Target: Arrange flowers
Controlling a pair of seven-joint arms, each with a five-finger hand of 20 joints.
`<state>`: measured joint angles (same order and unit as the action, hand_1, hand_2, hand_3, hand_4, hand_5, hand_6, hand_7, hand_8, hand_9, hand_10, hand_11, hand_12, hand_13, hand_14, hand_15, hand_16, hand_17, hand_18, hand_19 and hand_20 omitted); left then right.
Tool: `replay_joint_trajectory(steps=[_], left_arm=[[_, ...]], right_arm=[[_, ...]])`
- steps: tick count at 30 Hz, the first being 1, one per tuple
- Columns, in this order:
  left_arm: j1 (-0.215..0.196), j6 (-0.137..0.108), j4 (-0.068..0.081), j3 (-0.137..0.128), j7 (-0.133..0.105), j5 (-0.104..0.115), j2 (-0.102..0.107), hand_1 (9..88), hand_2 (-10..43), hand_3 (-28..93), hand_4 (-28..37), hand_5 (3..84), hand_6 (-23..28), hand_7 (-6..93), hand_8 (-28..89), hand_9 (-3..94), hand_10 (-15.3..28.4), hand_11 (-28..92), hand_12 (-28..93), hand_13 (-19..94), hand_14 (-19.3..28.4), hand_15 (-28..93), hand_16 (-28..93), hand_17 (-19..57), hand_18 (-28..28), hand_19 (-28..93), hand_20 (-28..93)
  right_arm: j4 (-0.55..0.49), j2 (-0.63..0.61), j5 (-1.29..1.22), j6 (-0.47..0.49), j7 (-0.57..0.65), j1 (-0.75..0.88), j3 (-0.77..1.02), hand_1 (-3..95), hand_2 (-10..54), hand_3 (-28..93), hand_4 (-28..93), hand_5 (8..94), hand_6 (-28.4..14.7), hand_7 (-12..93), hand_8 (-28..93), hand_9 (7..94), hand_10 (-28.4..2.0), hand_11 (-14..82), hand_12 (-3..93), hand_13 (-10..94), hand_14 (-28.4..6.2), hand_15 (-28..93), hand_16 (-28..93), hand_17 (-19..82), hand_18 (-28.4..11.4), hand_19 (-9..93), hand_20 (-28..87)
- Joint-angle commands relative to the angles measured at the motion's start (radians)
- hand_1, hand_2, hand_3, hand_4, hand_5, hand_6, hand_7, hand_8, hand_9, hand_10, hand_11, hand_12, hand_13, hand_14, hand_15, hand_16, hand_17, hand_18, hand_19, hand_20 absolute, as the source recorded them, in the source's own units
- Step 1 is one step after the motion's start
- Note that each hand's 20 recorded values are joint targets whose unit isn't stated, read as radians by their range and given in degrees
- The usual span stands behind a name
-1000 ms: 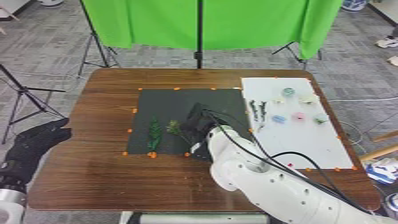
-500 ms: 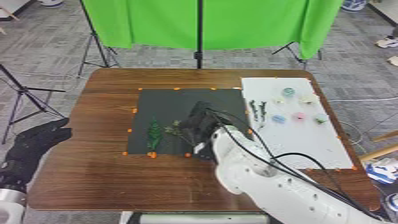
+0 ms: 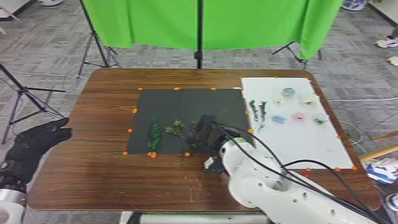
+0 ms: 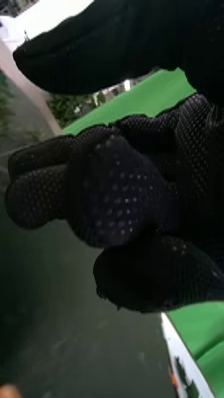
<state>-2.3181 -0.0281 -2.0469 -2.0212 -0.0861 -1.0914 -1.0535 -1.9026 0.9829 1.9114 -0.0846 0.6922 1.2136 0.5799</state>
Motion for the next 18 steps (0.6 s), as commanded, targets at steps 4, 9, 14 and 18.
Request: replay_joint_trajectory(steps=[4, 9, 14, 18], left_arm=[[-0.004, 0.015, 0.004, 0.001, 0.010, -0.008, -0.009, 28.9, 2.2, 65, -22.0, 47.7, 5.8, 9.3, -6, 48.0, 15.0, 16, 9, 39, 18.2, 16, -3, 8.6, 14.9, 19, 17], [-0.005, 0.017, 0.004, 0.000, 0.012, -0.008, -0.010, 29.0, 2.3, 65, -22.0, 47.7, 5.7, 9.3, -6, 47.9, 15.0, 16, 9, 39, 18.2, 16, -4, 8.6, 14.9, 19, 18], [-0.008, 0.018, 0.003, -0.001, 0.013, -0.007, -0.012, 28.9, 2.3, 65, -21.9, 47.7, 5.7, 9.4, -6, 48.0, 15.0, 16, 9, 39, 18.1, 16, -4, 8.6, 14.9, 19, 18], [-0.009, 0.016, 0.002, 0.001, 0.015, -0.007, -0.011, 28.9, 2.2, 65, -21.9, 47.7, 5.7, 9.4, -6, 47.9, 15.1, 16, 9, 39, 18.2, 16, -3, 8.6, 14.9, 19, 17]], right_arm=[[-0.027, 0.009, -0.045, 0.026, -0.015, 0.017, -0.012, 39.3, -8.0, 60, -12, 81.7, -6.4, 24, -8, 92.8, -14.2, 30.8, 22.8, 94, -2.0, 56, 17, 77, -5.1, 85, 31], [-0.043, 0.006, -0.054, 0.031, -0.022, 0.020, -0.011, 39.3, -7.8, 60, -12, 81.8, -6.4, 24, -8, 92.9, -14.2, 30.7, 22.9, 94, -2.0, 57, 17, 77, -5.1, 85, 31], [-0.059, -0.010, -0.008, 0.022, -0.025, 0.024, 0.020, 39.2, -7.6, 60, -12, 81.7, -6.4, 24, -8, 92.8, -14.2, 30.6, 23.0, 94, -2.2, 56, 17, 77, -5.2, 85, 31], [-0.059, -0.041, 0.083, -0.033, -0.015, -0.002, 0.054, 38.8, -7.7, 60, -12, 81.6, -6.4, 24, -8, 92.7, -14.0, 30.8, 23.0, 94, -2.3, 56, 17, 77, -5.4, 85, 32]])
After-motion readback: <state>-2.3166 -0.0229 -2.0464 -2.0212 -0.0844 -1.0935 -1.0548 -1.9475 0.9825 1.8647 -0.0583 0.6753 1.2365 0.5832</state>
